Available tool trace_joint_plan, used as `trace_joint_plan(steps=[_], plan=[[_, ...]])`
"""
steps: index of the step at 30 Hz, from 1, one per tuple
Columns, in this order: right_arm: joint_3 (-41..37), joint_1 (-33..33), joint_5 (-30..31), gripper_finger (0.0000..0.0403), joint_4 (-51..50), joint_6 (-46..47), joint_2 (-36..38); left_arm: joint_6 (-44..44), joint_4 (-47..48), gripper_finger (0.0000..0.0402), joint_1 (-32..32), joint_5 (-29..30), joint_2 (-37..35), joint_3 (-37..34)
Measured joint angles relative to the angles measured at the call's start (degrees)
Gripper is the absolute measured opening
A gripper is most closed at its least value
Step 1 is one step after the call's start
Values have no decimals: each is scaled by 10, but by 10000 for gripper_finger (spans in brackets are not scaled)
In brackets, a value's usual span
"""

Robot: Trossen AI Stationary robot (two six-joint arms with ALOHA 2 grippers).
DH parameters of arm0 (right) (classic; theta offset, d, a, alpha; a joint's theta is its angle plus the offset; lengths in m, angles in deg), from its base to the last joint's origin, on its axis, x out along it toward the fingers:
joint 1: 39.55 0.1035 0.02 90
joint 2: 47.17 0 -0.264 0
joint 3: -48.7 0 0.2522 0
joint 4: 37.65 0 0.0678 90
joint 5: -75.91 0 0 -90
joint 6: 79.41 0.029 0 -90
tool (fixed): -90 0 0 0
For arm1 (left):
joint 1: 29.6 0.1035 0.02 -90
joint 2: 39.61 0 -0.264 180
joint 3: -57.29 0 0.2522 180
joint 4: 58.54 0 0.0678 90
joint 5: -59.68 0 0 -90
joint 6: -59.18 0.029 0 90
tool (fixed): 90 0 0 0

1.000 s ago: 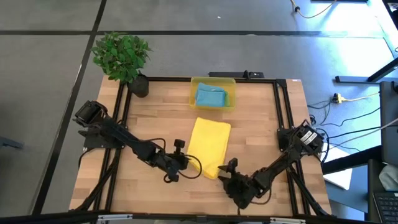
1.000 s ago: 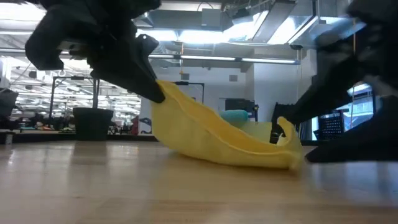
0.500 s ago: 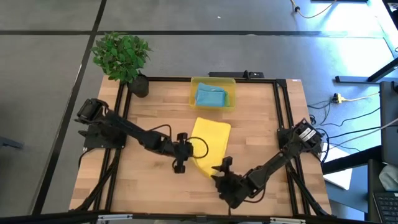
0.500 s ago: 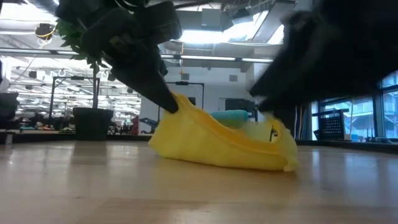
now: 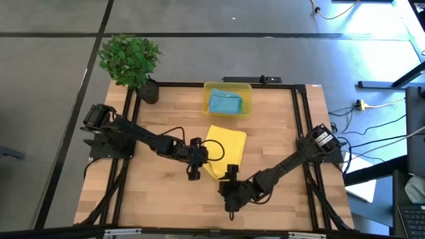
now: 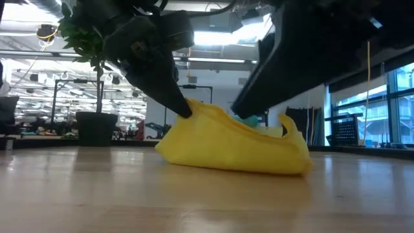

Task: Fold microfiber towels
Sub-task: Fold the yellow microfiber cloth

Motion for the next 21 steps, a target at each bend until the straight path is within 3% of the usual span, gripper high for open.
trace_joint_plan(steps=[16, 21], plan=[[0, 0, -10, 249, -99, 101, -28, 2, 6, 0, 15, -3, 0, 0], [0, 6, -9, 228, -154, 135, -28, 2, 16, 0, 15, -4, 0, 0]])
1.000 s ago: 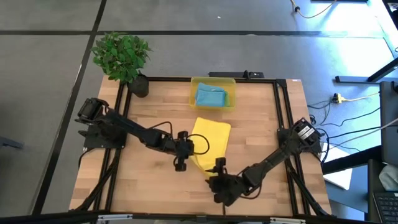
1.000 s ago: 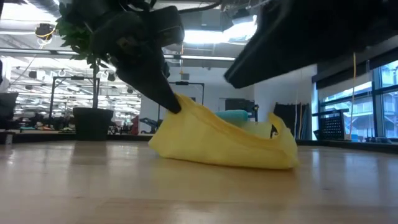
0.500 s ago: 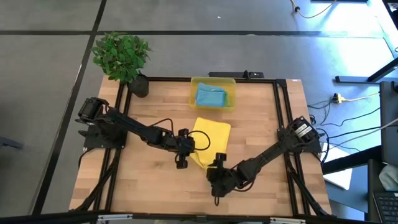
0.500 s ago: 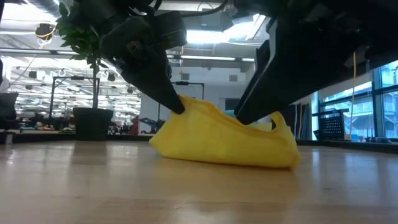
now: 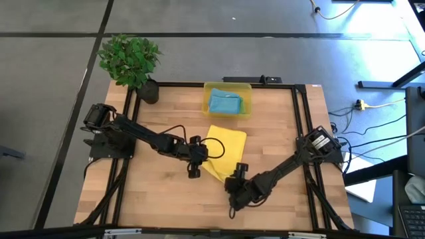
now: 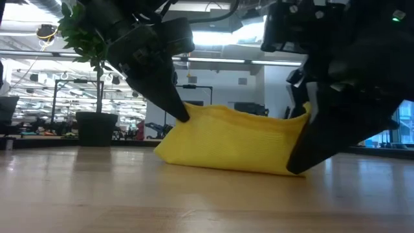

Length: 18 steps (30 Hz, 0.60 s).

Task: Fold microfiber towels
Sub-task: Fold the yellow microfiber cloth

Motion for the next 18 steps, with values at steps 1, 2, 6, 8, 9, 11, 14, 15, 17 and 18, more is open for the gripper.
trace_joint_plan(steps=[1, 2, 6, 8, 9, 11, 14, 15, 17, 18], plan=[[0, 2, 0, 221, -4, 1, 0, 0, 1, 0, 0, 0, 0, 0], [0, 4, 0, 213, -7, 2, 0, 0, 1, 0, 0, 0, 0, 0], [0, 11, 3, 178, -14, 11, 2, 0, 2, 0, 0, 0, 0, 0], [0, 14, 4, 160, -13, 9, 3, 0, 4, 0, 0, 0, 0, 0], [0, 16, 4, 152, -14, 8, 3, 0, 4, 0, 0, 0, 0, 0], [0, 19, 5, 136, -14, -1, 3, 0, 8, 0, 0, 0, 0, 0], [0, 22, 18, 113, -14, -4, 3, 0, 14, 0, 0, 0, 0, 0], [0, 24, 21, 104, -13, -7, 3, 0, 14, 0, -1, 0, 0, 0], [0, 26, 27, 88, -10, -19, 3, 0, 15, 0, -1, 0, 0, 0], [0, 28, 27, 80, -10, -22, 3, 0, 15, 0, -1, 0, 0, 0]])
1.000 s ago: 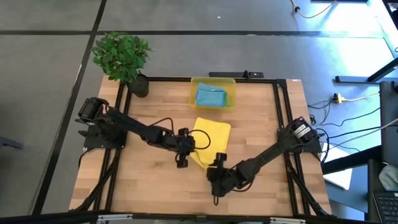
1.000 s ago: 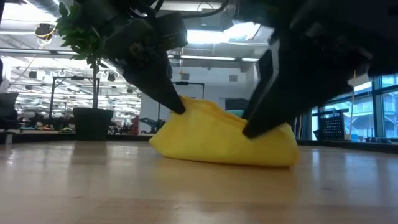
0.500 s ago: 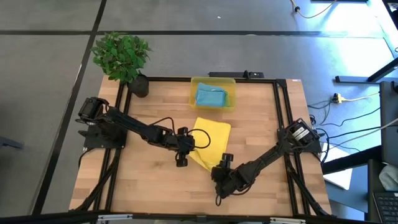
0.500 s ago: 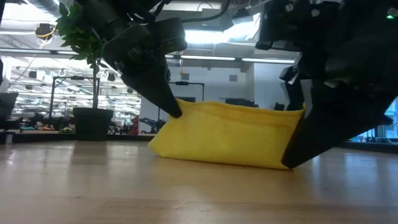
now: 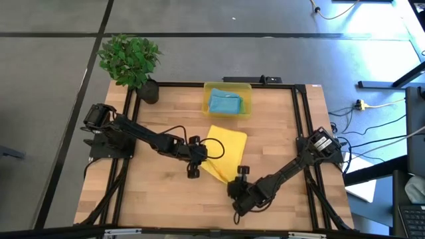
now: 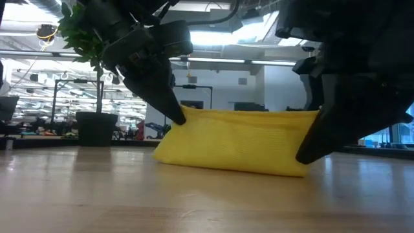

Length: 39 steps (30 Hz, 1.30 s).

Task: Fold microfiber towels
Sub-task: Fold the yellow microfiber cloth

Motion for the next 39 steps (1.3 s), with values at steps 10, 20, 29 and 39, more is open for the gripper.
trace_joint_plan(steps=[10, 20, 29, 39], plan=[[0, 11, -16, 9, -1, -42, 0, 0, 43, 0, -42, 0, 0, 0], [0, 11, -38, 5, 15, -63, 3, -38, 38, 0, -108, 5, 0, 0], [0, 11, 3, 2, -31, -90, 44, -96, -36, 0, -150, 22, 0, 0], [1, 14, -48, 2, -46, -55, 53, -114, -62, 0, -177, 22, 0, 0]])
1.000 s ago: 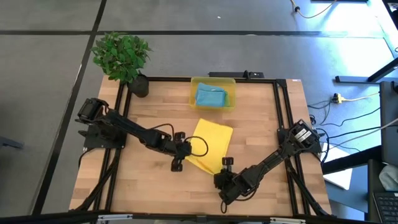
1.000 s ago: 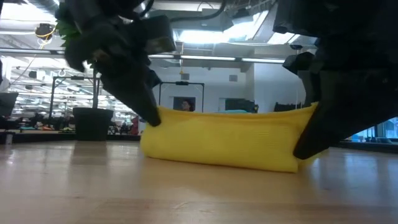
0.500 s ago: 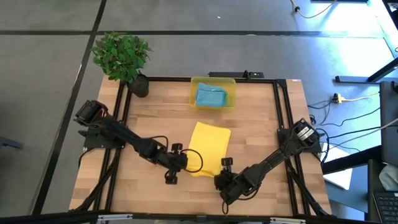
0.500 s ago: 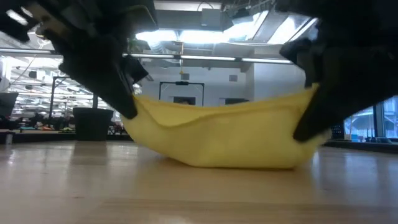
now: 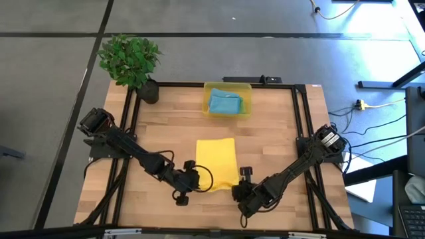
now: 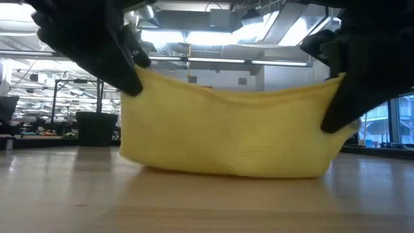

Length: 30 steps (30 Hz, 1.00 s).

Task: Fold microfiber towels
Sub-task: Fold the yellow microfiber cloth

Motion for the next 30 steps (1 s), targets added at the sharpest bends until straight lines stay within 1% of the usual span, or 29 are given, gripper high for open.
trace_joint_plan(steps=[3, 6, 11, 15, 17, 20, 22, 25, 30], plan=[[0, -2, 23, 1, -4, -1, 0, 8, 17, 0, 12, 0, 0, 0], [0, -16, 33, 1, -15, -1, 0, 22, 38, 0, 30, 2, 0, 0], [0, -45, 58, 1, -60, 1, 1, 56, 78, 0, 55, 44, -26, 0], [0, -70, 68, 0, -64, -22, 3, 78, 129, 0, 79, 89, -64, 0], [0, -86, 68, 0, -57, -39, 5, 85, 143, 0, 93, 97, -74, 0], [0, -112, 68, 0, -57, -59, 5, 98, 163, 0, 122, 93, -72, 0], [-8, -128, 62, 0, -36, -68, 6, 106, 165, 0, 143, 80, -62, 0], [-51, -146, 35, 0, 40, -101, 20, 124, 167, 0, 166, 62, -55, 0], [-169, -170, 6, 0, 184, -118, 97, 146, 165, 0, 185, 59, -54, 0]])
